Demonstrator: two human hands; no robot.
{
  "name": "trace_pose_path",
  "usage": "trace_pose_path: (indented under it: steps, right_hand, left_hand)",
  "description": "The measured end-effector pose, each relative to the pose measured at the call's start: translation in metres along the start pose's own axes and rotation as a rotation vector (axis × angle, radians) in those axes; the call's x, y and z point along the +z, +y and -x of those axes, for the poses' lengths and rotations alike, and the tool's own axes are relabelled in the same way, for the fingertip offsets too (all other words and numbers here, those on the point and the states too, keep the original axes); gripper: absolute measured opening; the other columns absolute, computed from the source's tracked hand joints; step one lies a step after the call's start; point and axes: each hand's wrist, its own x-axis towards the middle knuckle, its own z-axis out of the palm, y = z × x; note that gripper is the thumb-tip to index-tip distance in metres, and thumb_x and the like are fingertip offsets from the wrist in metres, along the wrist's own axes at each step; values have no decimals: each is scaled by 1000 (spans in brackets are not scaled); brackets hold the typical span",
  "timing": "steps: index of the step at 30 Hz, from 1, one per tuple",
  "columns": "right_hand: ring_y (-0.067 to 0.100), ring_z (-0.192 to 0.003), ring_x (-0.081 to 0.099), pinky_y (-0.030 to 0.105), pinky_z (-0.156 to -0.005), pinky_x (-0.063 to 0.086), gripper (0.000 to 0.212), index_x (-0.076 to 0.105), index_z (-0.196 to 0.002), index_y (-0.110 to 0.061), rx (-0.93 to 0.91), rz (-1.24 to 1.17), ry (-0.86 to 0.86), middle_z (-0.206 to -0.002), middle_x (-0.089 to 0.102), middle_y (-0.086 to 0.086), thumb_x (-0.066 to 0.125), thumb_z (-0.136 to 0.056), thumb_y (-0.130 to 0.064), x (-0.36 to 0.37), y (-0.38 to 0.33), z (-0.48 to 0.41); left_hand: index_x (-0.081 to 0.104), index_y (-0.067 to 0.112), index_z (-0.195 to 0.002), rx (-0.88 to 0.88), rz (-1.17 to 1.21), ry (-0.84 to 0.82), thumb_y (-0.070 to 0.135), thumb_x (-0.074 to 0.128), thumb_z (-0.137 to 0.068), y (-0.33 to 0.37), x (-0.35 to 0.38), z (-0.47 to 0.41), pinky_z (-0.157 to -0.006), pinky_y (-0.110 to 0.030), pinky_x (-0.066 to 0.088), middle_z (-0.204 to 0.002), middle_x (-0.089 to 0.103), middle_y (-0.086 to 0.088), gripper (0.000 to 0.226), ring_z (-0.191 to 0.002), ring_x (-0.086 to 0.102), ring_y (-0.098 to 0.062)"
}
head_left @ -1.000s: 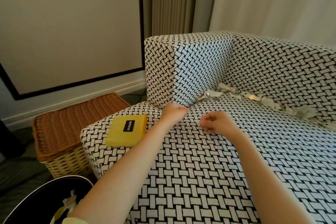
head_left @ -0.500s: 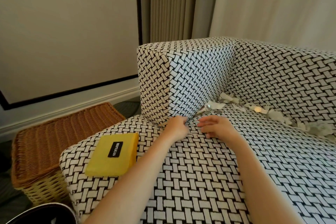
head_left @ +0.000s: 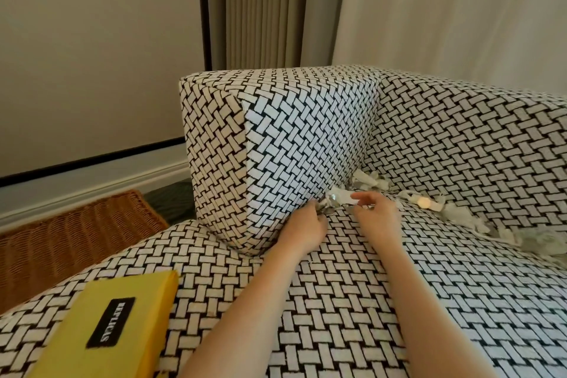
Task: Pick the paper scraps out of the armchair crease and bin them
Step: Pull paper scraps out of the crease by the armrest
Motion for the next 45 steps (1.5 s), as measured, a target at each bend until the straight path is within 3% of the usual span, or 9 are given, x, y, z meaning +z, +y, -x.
trace_pose_path:
  steps: [7, 12, 18, 23, 26, 31, 35, 40, 45]
  right_hand:
    - [27, -116, 43, 38, -100, 37, 35, 60, -118, -29, -107, 422, -189, -120, 52, 11, 58, -84, -35, 13, 3, -15]
    - [25, -109, 50, 32, -89, 41, 27, 60, -116, -21, -175, 477, -196, -117, 58, 10, 53, -91, -24, 11, -1, -18]
    - [26, -105, 53, 33, -82, 45, 32, 50, -120, -15, -230, 700, -153, -114, 58, 10, 54, -89, -20, 12, -5, -12]
    - [13, -85, 55, 23, -71, 43, 31, 58, -112, -19, -97, 390, -431, -94, 59, 0, 66, -82, -26, -12, -10, -14]
    - [6, -65, 51, 18, -61, 40, 22, 63, -103, -16, -102, 388, -439, -73, 56, -5, 67, -81, -15, -13, -14, -12]
    - [14, -92, 48, 25, -80, 39, 31, 58, -105, -18, -7, 547, -536, -96, 51, -3, 71, -78, -27, -19, -24, -10]
    - [15, -84, 53, 23, -72, 41, 18, 67, -95, -9, -15, 644, -467, -100, 65, 4, 67, -79, -16, -9, -31, -6]
    - [20, -102, 54, 28, -82, 44, 33, 58, -108, -11, -56, 683, -390, -106, 57, 3, 68, -79, -24, -3, -30, -6]
    - [15, -73, 54, 22, -60, 42, 7, 61, -78, -13, -30, 516, -380, -75, 57, -1, 62, -83, -17, 2, -25, -13]
  left_hand:
    - [58, 16, -119, 184, -223, 241, 13, 49, -93, 1, 3, -3, -77, -28, 50, -106, 66, -4, 28, -92, 62, -20]
    - [66, 15, -109, 246, 0, 257, 11, 56, -90, 9, 0, -9, -89, -20, 50, -110, 67, 2, 22, -98, 63, -11]
    - [52, 12, -120, 151, -181, 158, 15, 51, -94, 8, 8, -18, -86, -31, 48, -114, 63, -7, 27, -103, 60, -21]
    - [49, 7, -116, 162, -300, 236, 4, 44, -94, 10, 8, -18, -70, -29, 47, -100, 64, -11, 22, -86, 60, -23]
    - [50, 12, -120, 198, -224, 250, 9, 46, -95, 6, 7, -17, -74, -29, 48, -104, 65, -9, 26, -91, 61, -21]
    - [65, 17, -115, 261, -127, 209, 16, 53, -93, 5, 2, -13, -89, -25, 47, -113, 66, -3, 24, -103, 61, -16]
    - [59, 14, -105, 280, -58, 243, 21, 49, -95, 5, 1, -11, -83, -25, 45, -107, 64, -1, 15, -98, 59, -15]
    - [52, 15, -98, 136, 257, 209, 18, 43, -96, 14, -5, -10, -69, -23, 49, -91, 62, 3, 9, -81, 60, -13]
    - [55, 14, -99, -103, 599, 13, 3, 43, -95, 17, -5, -13, -55, -18, 49, -83, 61, -3, 16, -64, 55, -9]
